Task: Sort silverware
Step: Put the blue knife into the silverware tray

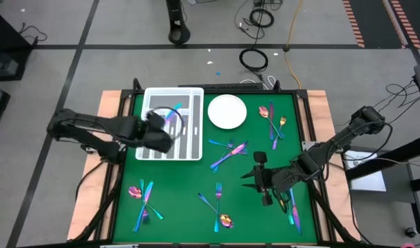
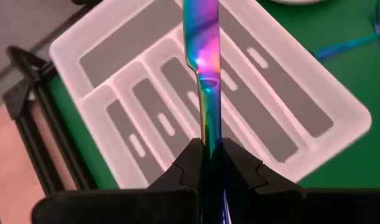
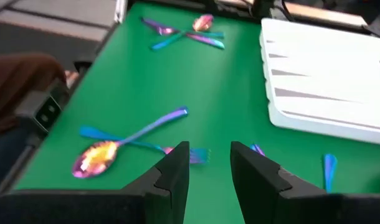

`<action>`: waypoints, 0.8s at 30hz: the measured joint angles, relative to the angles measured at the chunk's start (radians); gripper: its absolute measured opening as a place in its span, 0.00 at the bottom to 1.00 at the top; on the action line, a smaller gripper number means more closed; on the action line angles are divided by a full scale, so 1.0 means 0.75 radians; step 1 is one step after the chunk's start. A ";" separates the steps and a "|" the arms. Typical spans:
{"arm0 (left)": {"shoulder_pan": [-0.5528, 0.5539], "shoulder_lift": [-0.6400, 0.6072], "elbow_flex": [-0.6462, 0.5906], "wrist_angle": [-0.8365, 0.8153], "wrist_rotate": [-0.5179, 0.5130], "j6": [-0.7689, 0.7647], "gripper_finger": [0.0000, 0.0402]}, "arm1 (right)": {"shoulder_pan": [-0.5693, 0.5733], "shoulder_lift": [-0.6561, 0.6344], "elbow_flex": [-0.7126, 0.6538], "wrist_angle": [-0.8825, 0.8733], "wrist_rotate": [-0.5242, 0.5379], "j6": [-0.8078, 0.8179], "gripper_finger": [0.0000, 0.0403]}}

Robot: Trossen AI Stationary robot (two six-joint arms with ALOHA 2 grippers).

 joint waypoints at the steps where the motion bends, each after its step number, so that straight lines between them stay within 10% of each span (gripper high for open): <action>1: 0.018 -0.040 -0.025 0.003 0.000 -0.011 0.09 | -0.007 0.000 0.000 -0.017 -0.001 -0.001 0.26; 11: 0.101 -0.360 -0.416 0.234 -0.033 -0.343 0.10 | -0.109 0.000 -0.003 -0.142 -0.002 -0.061 0.26; 24: 0.158 -0.321 -0.847 0.645 0.021 -0.629 0.11 | -0.324 0.000 -0.184 -0.081 -0.013 -0.086 0.26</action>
